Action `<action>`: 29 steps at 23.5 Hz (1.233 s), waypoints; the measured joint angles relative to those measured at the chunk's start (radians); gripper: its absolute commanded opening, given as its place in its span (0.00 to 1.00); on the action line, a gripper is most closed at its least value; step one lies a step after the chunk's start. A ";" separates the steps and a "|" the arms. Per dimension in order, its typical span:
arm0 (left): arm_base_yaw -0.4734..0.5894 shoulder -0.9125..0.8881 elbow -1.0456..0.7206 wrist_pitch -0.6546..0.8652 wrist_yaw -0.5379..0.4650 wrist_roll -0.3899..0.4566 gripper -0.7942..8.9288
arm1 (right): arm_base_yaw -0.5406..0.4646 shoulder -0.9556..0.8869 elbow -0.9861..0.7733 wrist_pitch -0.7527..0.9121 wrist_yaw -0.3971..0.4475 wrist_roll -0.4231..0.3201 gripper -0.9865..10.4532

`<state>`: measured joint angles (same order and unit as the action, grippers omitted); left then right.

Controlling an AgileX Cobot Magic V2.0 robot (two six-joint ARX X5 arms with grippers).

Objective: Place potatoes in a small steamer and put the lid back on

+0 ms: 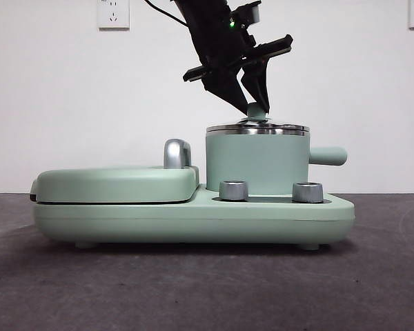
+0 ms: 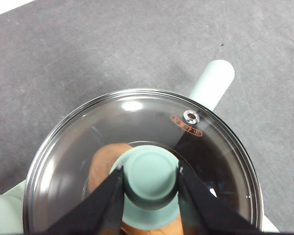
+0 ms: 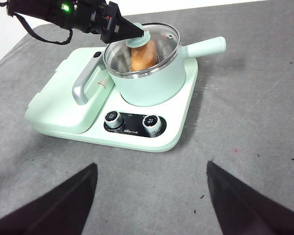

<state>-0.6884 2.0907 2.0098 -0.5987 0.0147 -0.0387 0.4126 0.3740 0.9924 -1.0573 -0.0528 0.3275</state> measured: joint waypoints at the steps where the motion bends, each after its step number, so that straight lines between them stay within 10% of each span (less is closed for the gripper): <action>1: 0.000 0.001 0.000 0.001 0.000 0.000 0.09 | 0.000 0.000 0.000 0.000 0.000 0.002 0.39; 29: -0.004 0.024 0.083 -0.101 -0.073 0.013 0.54 | 0.000 0.000 0.000 0.000 0.000 0.003 0.39</action>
<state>-0.6926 2.1143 2.0926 -0.7002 -0.0586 -0.0254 0.4126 0.3740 0.9924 -1.0576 -0.0525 0.3305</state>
